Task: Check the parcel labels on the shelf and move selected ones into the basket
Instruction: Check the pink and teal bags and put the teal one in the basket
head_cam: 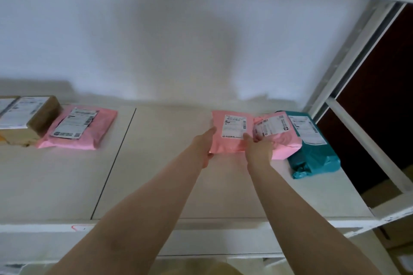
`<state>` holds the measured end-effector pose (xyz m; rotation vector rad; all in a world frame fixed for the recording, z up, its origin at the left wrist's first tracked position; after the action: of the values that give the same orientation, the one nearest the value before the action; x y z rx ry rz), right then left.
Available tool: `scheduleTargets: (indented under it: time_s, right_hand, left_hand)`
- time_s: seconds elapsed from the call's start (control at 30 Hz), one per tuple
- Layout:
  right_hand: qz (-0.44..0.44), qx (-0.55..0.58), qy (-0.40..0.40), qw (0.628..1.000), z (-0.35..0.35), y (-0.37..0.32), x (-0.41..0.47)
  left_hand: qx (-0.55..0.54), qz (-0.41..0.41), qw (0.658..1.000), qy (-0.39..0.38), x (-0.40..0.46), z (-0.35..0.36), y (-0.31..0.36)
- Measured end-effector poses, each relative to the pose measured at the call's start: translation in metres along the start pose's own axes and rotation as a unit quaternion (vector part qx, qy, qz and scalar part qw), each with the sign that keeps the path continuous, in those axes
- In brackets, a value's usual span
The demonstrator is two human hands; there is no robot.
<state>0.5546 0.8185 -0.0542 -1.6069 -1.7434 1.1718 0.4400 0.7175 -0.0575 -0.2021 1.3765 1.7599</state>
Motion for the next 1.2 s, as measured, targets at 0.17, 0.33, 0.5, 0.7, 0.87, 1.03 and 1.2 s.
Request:
scheduleTargets:
  time_s: [0.17, 0.33, 0.5, 0.7, 0.87, 1.03, 1.2]
  right_hand:
    - [0.008, 0.023, -0.035, 0.999, 0.026, -0.009, -0.015]
    - [-0.046, 0.104, -0.072, 0.991, 0.06, -0.02, -0.044]
    - [-0.058, 0.183, -0.094, 0.977, 0.085, -0.036, -0.082]
    - [-0.053, 0.224, -0.134, 0.964, 0.12, -0.051, -0.121]
    - [-0.057, 0.25, -0.139, 0.957, 0.136, -0.062, -0.138]
    - [-0.07, 0.267, -0.166, 0.947, 0.143, -0.074, -0.145]
    - [-0.108, 0.29, -0.194, 0.931, 0.152, -0.082, -0.159]
  left_hand:
    - [0.01, 0.008, 1.0, 0.002, 0.0, -0.015, 0.016]
    - [0.02, 0.065, 0.998, -0.002, -0.003, -0.048, 0.039]
    - [-0.04, 0.096, 0.995, 0.006, -0.013, -0.099, 0.063]
    - [-0.077, 0.092, 0.993, 0.006, -0.023, -0.151, 0.083]
    - [-0.111, 0.097, 0.989, -0.007, -0.026, -0.175, 0.092]
    - [-0.125, 0.135, 0.979, -0.09, -0.032, -0.192, 0.105]
    - [-0.156, 0.155, 0.966, -0.139, -0.036, -0.211, 0.116]
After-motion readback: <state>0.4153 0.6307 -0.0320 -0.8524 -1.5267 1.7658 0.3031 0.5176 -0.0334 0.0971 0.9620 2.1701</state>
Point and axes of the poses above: each hand's wrist, its own x-axis towards the middle knuckle, its own z-axis out of the palm, y = z × x, the point moved 3 cm from there along x, towards the middle knuckle, and after that the axes turned 13 degrees about -x, right-handed, at the moved point
